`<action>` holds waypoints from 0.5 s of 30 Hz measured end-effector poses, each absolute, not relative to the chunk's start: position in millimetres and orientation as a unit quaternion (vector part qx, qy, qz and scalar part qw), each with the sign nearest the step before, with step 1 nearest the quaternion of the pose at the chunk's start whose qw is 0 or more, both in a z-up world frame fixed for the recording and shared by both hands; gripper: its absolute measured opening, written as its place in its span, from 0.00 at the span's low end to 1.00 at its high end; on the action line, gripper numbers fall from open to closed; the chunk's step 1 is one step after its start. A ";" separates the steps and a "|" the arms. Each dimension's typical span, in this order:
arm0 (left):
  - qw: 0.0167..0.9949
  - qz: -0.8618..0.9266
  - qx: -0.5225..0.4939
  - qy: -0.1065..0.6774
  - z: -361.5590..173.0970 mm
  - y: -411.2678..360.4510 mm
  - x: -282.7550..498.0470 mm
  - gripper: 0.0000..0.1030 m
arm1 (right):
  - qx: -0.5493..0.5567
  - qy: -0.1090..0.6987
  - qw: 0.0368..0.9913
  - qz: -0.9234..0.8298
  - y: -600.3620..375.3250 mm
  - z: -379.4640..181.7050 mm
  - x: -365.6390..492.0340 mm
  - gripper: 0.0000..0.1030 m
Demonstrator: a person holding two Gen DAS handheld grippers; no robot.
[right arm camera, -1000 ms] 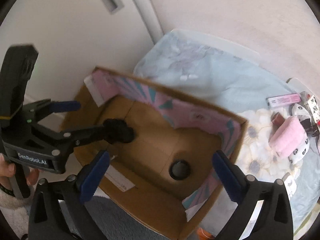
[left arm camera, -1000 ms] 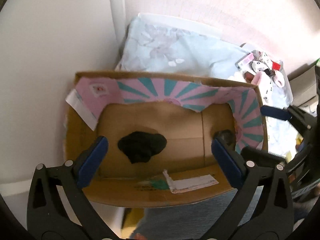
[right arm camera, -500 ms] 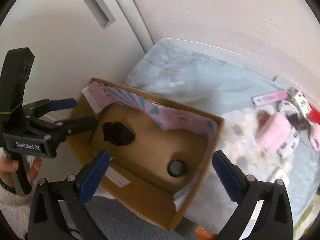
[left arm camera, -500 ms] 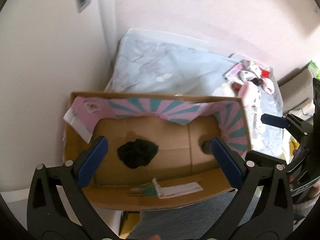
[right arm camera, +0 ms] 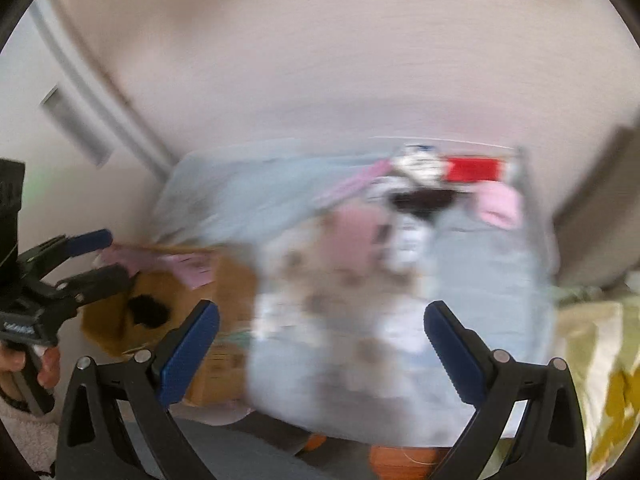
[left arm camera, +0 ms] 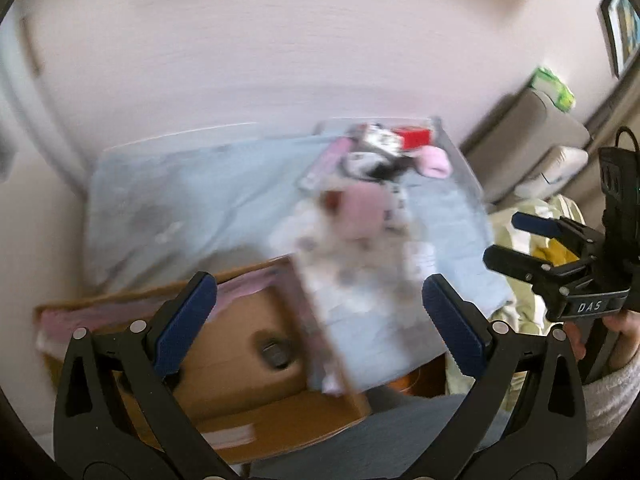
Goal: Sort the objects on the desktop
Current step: 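Grasp pink fuzzy hair ties with the left and right grippers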
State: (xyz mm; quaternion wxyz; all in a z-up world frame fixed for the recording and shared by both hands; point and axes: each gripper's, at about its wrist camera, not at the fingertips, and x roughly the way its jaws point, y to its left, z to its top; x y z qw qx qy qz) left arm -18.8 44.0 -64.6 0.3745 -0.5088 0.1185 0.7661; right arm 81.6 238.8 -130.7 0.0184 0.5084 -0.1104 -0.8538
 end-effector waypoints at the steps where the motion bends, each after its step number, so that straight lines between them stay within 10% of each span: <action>1: 0.375 0.766 -0.506 0.127 -66.5 56.8 -15.7 1.00 | 0.506 -0.114 0.008 -0.855 252.4 -130.1 84.2 0.99; 15: 0.277 0.784 -0.533 0.155 -171.1 187.3 -35.6 1.00 | 0.517 -0.148 -0.022 -0.843 381.4 -199.3 31.1 0.99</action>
